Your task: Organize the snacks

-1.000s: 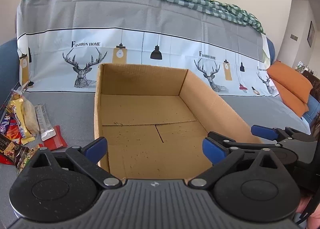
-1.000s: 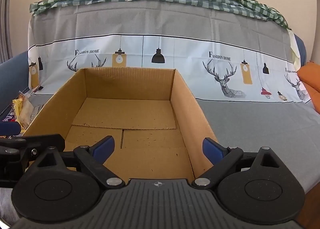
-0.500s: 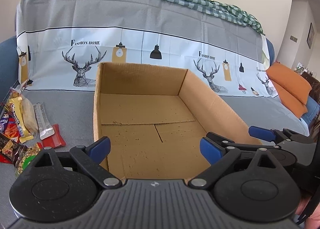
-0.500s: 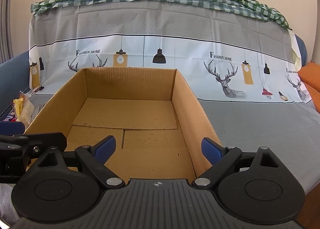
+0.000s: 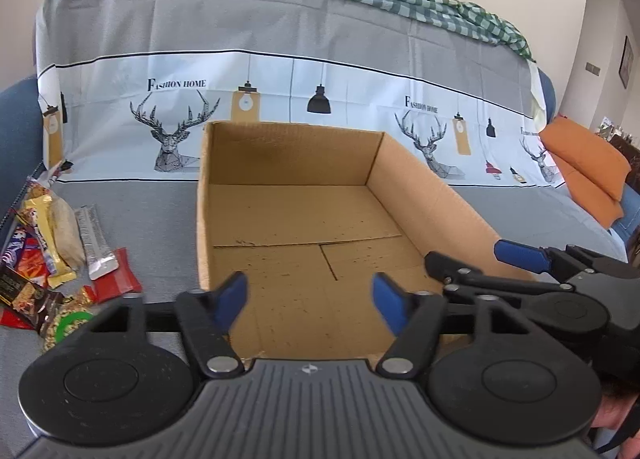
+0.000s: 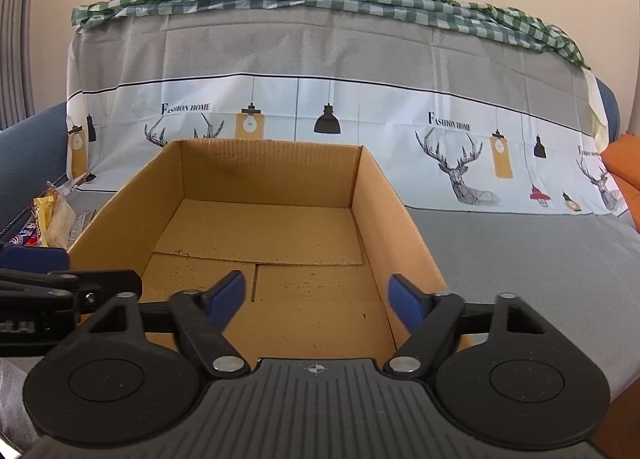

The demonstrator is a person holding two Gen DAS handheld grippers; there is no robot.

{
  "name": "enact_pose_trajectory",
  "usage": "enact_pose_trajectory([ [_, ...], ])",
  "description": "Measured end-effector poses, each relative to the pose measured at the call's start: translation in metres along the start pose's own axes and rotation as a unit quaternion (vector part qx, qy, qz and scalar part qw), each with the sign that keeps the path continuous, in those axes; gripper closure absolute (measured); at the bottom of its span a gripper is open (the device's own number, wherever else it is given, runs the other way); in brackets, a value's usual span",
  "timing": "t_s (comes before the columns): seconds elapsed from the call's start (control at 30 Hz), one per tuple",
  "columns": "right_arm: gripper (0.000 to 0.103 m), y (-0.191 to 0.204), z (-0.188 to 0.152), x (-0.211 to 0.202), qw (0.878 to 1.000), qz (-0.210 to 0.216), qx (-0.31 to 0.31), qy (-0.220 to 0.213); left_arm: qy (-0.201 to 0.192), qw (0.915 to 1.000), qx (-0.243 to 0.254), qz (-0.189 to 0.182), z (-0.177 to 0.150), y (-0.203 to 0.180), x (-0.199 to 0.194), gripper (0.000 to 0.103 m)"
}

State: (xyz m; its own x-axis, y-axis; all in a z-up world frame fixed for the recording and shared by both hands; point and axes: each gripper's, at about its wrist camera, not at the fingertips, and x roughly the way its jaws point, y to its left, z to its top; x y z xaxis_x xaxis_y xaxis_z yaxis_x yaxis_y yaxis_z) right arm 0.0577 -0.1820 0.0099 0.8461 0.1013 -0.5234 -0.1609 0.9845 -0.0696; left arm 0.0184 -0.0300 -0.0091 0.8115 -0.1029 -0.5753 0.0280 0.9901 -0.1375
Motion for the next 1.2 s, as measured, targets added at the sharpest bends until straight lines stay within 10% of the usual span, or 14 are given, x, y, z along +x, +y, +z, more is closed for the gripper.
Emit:
enact_pose_trajectory([
  [0.1, 0.04, 0.002, 0.005, -0.002, 1.0, 0.011, 0.02, 0.009, -0.008, 1.0, 0.0, -0.002, 0.001, 0.007, -0.005, 0.075],
  [0.2, 0.047, 0.008, 0.014, -0.005, 0.999, 0.021, 0.037, 0.011, -0.012, 0.9999, 0.003, -0.001, 0.001, 0.018, -0.014, 0.085],
  [0.6, 0.047, 0.088, 0.041, -0.046, 0.985, 0.156, 0.037, -0.066, -0.001, 0.9877, -0.156, 0.007, 0.019, 0.171, -0.043, 0.085],
  [0.87, 0.042, 0.169, 0.029, -0.054, 0.966, 0.242, -0.057, -0.075, 0.031, 0.9351, -0.352, 0.024, -0.018, 0.266, -0.01, 0.083],
  [1.2, 0.032, 0.2, -0.002, -0.005, 0.955, 0.275, -0.108, -0.032, 0.02, 0.917, -0.385, 0.103, -0.025, 0.299, -0.002, 0.061],
])
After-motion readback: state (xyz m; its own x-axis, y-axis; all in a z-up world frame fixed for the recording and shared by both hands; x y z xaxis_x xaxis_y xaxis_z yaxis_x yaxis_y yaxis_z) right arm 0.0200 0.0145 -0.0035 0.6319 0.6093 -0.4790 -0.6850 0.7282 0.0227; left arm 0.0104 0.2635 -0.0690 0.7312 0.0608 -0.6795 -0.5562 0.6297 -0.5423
